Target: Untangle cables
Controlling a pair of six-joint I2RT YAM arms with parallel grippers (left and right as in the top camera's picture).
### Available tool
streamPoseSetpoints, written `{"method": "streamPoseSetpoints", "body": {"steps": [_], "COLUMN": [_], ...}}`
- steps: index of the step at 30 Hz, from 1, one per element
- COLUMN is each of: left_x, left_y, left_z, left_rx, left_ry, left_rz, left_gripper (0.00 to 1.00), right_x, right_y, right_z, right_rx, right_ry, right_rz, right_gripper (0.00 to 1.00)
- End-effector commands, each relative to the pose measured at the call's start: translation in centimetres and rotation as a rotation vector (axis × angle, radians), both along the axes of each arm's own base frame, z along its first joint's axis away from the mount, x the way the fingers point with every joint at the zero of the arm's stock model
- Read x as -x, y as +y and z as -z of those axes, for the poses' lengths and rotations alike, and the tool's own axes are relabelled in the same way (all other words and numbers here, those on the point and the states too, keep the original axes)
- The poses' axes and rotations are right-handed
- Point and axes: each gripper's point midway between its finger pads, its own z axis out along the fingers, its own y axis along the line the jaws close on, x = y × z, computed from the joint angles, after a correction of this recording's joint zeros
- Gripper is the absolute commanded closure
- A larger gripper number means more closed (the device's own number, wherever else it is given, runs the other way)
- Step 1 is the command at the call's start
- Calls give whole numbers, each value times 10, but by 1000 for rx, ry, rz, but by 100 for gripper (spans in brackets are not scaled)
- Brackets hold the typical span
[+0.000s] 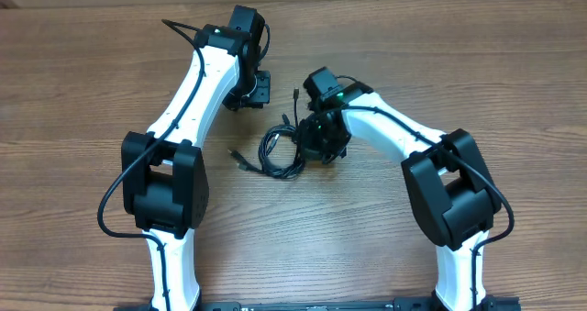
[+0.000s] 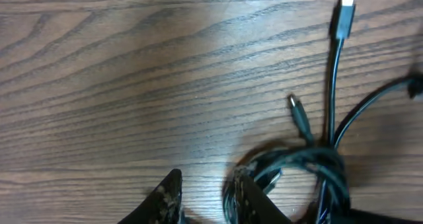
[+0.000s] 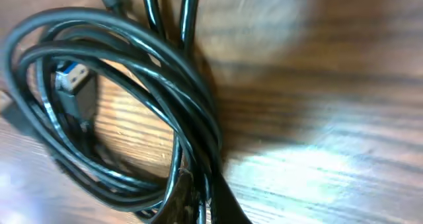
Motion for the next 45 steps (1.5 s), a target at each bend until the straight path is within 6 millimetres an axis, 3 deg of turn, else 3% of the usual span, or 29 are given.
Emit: {"method": "streamPoseSetpoints", "body": {"steps": [1, 8, 20, 21, 22, 23, 29, 38, 45], "left_x": [4, 13, 12, 11, 11, 11, 12, 10, 12], "left_y": [-14, -42, -43, -42, -40, -39, -39, -36, -36], "left_z": [-6, -7, 5, 5, 6, 6, 7, 7, 8], "left_rx": [87, 238, 235, 227, 214, 205, 203, 185, 184], "left_ry": [3, 20, 31, 31, 31, 33, 36, 27, 38], "left_rz": [119, 294, 345, 344, 342, 340, 342, 340, 339], "left_gripper": [72, 69, 69, 53, 17, 0, 0, 0, 2], "right_x": [-13, -21, -31, -30, -30, -28, -34, -54, -59], "right_y": [-9, -14, -15, -16, -16, -17, -31, -26, -37], "right_z": [-6, -7, -6, -6, -6, -5, 2, -2, 1], "right_rx": [-78, -97, -82, -81, -81, -78, 16, 8, 76], "right_ry": [26, -33, -85, -92, -98, -100, -141, -271, -289], "right_rz": [53, -29, -36, -56, -73, -93, -107, -196, -183], "right_gripper": [96, 96, 96, 96, 96, 96, 96, 96, 93]}}
